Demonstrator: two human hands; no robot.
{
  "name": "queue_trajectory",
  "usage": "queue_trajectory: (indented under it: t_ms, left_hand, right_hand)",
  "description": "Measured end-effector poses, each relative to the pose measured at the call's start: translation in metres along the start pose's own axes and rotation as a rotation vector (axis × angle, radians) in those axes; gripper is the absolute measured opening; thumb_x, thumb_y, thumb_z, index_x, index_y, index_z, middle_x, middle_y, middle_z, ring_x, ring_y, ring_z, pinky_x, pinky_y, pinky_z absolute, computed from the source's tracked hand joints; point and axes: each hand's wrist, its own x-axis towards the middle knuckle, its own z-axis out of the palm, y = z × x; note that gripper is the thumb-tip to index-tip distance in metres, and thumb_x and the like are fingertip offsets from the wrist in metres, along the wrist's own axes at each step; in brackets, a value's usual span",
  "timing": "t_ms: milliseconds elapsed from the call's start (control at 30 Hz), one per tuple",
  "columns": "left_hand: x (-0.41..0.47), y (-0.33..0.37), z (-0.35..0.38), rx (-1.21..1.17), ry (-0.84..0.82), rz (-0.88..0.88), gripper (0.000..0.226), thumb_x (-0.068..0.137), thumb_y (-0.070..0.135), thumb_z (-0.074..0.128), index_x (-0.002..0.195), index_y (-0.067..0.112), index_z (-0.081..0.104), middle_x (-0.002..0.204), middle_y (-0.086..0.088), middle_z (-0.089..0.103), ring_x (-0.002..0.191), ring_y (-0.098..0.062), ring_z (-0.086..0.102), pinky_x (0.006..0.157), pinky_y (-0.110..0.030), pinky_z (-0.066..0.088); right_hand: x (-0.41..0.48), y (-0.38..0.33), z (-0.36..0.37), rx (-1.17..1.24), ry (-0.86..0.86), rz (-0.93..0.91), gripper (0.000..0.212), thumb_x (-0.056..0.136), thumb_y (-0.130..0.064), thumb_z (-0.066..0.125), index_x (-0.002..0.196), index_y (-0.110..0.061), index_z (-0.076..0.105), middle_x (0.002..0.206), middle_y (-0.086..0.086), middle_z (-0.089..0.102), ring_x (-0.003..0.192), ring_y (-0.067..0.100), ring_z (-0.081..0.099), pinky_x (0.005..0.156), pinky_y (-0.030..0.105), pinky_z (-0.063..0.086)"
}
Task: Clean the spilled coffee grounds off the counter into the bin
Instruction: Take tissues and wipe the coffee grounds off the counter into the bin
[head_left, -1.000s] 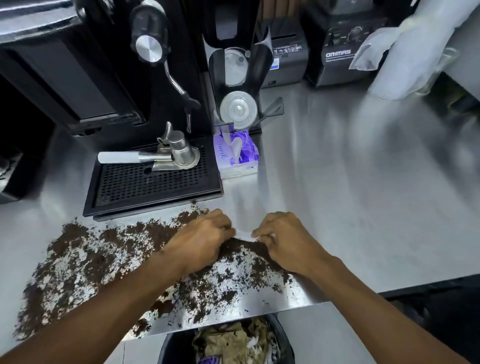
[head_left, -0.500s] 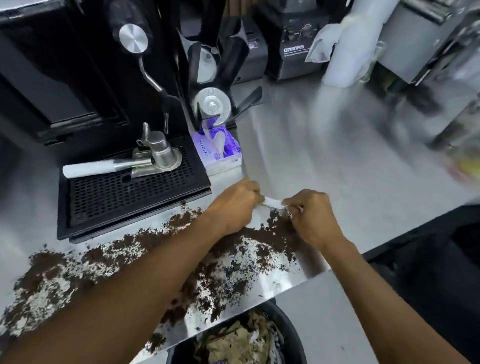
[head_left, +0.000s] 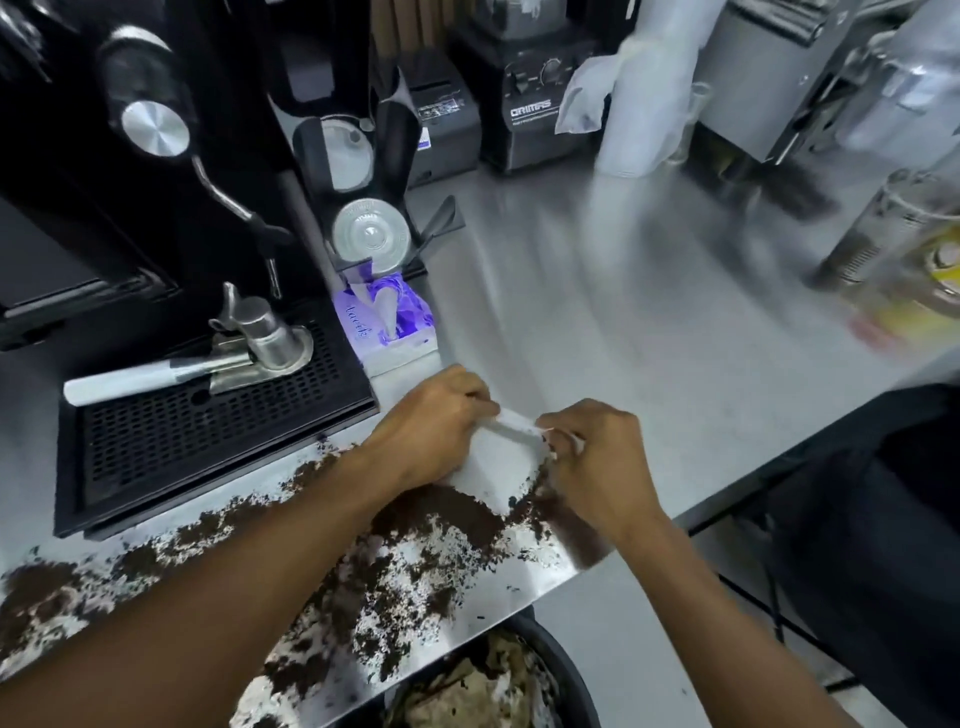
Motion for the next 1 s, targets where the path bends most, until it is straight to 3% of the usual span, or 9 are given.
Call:
queue_trajectory:
  t_ms: [133,267,367,433,567,700,833,1000]
  left_hand:
    - [0.05,0.016,0.031,-0.027,-0.005,0.071,0.026,0.08,-0.003,0.069,0.1,0.013,0.077,0.094,-0.002,0.068,0.092,-0.02,0.058,0.08,-0.031,0.051]
    - [0.057,0.02,0.045,-0.03,-0.077,0.1,0.027,0.085,-0.001,0.065,0.105,0.013,0.076,0.096,-0.002,0.067,0.094,-0.019,0.056,0.08,-0.031,0.05]
    - [0.034,0.015,0.039,-0.046,-0.068,0.1,0.024,0.086,0.002,0.066,0.105,0.013,0.076,0.094,-0.001,0.067,0.091,-0.018,0.058,0.077,-0.033,0.052]
    - [0.007,0.012,0.03,-0.054,-0.081,0.087,0.024,0.084,0.003,0.067,0.105,0.011,0.075,0.095,-0.001,0.068,0.09,-0.017,0.059,0.077,-0.032,0.054]
    - [-0.058,0.002,0.002,-0.009,-0.179,0.07,0.025,0.084,0.006,0.067,0.106,0.012,0.075,0.099,0.001,0.068,0.095,-0.013,0.059,0.081,-0.03,0.056]
    - [-0.064,-0.015,-0.015,0.106,-0.16,0.081,0.019,0.084,0.007,0.062,0.099,0.012,0.073,0.1,-0.002,0.068,0.098,-0.019,0.059,0.077,-0.036,0.057]
    - [-0.03,-0.028,-0.011,0.279,-0.168,0.003,0.016,0.07,-0.003,0.069,0.08,0.008,0.064,0.083,-0.004,0.061,0.087,-0.025,0.056,0.06,-0.04,0.054]
    - [-0.041,-0.026,-0.012,0.52,-0.18,0.007,0.008,0.068,0.007,0.069,0.066,0.014,0.066,0.061,0.003,0.058,0.082,-0.021,0.048,0.068,-0.033,0.041]
  right_hand:
    - [0.012,0.038,-0.023,-0.069,0.095,0.099,0.03,0.076,0.011,0.064,0.089,-0.012,0.079,0.083,0.006,0.073,0.069,0.02,0.065,0.065,0.019,0.044]
    - [0.004,0.051,-0.02,-0.102,0.043,0.16,0.027,0.081,0.008,0.063,0.093,-0.01,0.079,0.087,0.009,0.071,0.075,0.023,0.063,0.067,0.021,0.041]
    - [-0.01,0.035,-0.007,-0.107,-0.007,0.113,0.021,0.084,0.006,0.064,0.094,-0.006,0.077,0.087,0.009,0.067,0.068,0.015,0.055,0.059,0.008,0.035]
    - [-0.027,0.021,0.005,-0.09,-0.078,0.101,0.021,0.082,0.007,0.063,0.093,-0.004,0.077,0.086,0.006,0.063,0.066,0.009,0.053,0.058,0.007,0.042]
    - [-0.057,-0.009,0.032,-0.043,-0.216,0.006,0.036,0.071,0.014,0.06,0.089,-0.012,0.079,0.08,0.004,0.062,0.066,0.017,0.061,0.064,0.03,0.054]
    - [-0.042,-0.033,0.046,0.041,-0.093,0.011,0.036,0.071,0.014,0.061,0.088,-0.012,0.08,0.083,0.001,0.07,0.069,0.012,0.065,0.073,0.005,0.044]
    - [-0.014,-0.044,0.059,0.014,0.005,0.011,0.03,0.074,0.014,0.06,0.089,-0.005,0.079,0.086,0.007,0.07,0.068,0.02,0.065,0.074,0.026,0.056]
    - [-0.004,-0.051,0.079,-0.051,-0.041,0.01,0.023,0.076,0.011,0.06,0.085,0.0,0.077,0.085,0.009,0.068,0.07,0.024,0.063,0.071,0.029,0.054]
